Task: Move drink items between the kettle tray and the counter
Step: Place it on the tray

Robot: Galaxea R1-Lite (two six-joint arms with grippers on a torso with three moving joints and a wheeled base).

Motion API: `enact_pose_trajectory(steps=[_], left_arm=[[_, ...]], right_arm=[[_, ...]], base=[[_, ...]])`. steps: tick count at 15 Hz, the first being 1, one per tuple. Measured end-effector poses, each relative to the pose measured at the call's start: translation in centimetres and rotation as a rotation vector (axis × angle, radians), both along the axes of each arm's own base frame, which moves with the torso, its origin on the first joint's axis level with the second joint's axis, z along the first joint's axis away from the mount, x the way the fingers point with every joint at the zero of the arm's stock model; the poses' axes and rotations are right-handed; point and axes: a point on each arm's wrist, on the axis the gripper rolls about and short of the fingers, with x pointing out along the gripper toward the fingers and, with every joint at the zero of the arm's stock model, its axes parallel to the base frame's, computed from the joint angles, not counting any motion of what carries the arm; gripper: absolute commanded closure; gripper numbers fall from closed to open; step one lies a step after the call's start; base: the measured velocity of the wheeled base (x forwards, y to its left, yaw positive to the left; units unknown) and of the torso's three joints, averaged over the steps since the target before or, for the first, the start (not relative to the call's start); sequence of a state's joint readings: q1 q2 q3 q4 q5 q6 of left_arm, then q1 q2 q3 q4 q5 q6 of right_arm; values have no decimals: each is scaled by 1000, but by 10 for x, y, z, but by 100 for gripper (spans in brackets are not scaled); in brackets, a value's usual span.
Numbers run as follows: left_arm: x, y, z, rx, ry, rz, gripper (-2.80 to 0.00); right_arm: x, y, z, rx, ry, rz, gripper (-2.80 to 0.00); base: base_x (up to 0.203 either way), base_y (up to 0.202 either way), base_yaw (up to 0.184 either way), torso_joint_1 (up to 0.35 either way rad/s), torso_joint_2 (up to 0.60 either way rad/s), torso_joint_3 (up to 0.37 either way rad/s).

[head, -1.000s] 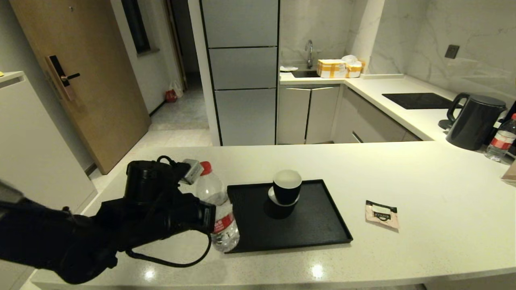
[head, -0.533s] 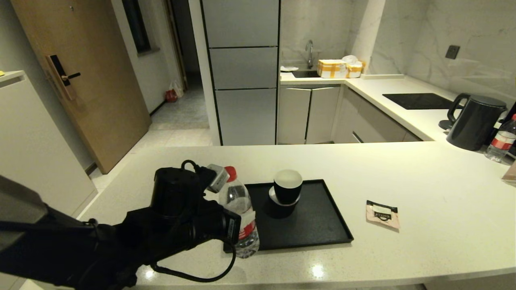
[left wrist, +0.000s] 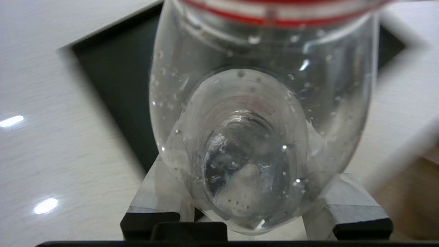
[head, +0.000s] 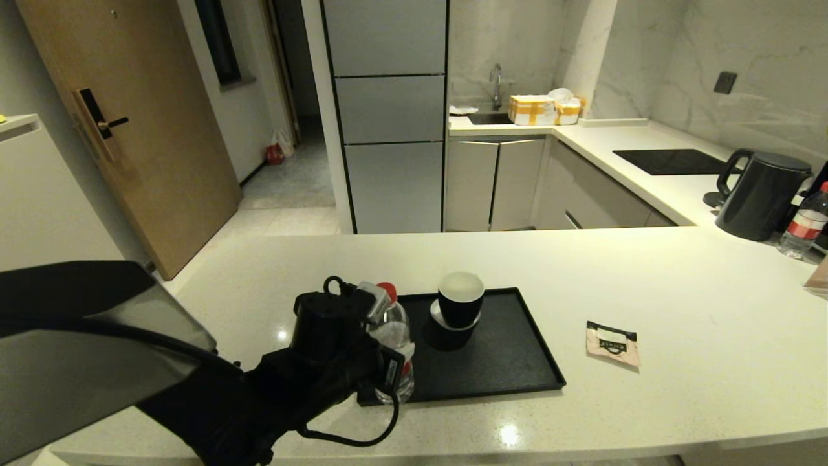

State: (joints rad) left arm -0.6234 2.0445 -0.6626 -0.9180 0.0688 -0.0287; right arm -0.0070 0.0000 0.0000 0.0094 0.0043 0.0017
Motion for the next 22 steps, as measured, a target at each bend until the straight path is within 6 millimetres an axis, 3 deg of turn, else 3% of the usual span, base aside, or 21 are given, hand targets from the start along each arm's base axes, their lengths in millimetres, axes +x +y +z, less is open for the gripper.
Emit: enact_pose_trajectory(steps=[6,12,21,22], left_arm=[[20,-9,-18,45,-71,107,0],[34,-18,-23,35,-94,129,0],[30,-16,-34,50,-78,136,0],[30,-15,-35,52,-76,136,-280]], right_arm=[[0,0,0,0,0,-1,0],[0,0,0,0,0,0,0],[0,0,0,0,0,0,0],[0,0,0,0,0,0,0]], base=[[0,0,0,0,0,0],[0,0,0,0,0,0],[0,0,0,0,0,0],[0,0,0,0,0,0]])
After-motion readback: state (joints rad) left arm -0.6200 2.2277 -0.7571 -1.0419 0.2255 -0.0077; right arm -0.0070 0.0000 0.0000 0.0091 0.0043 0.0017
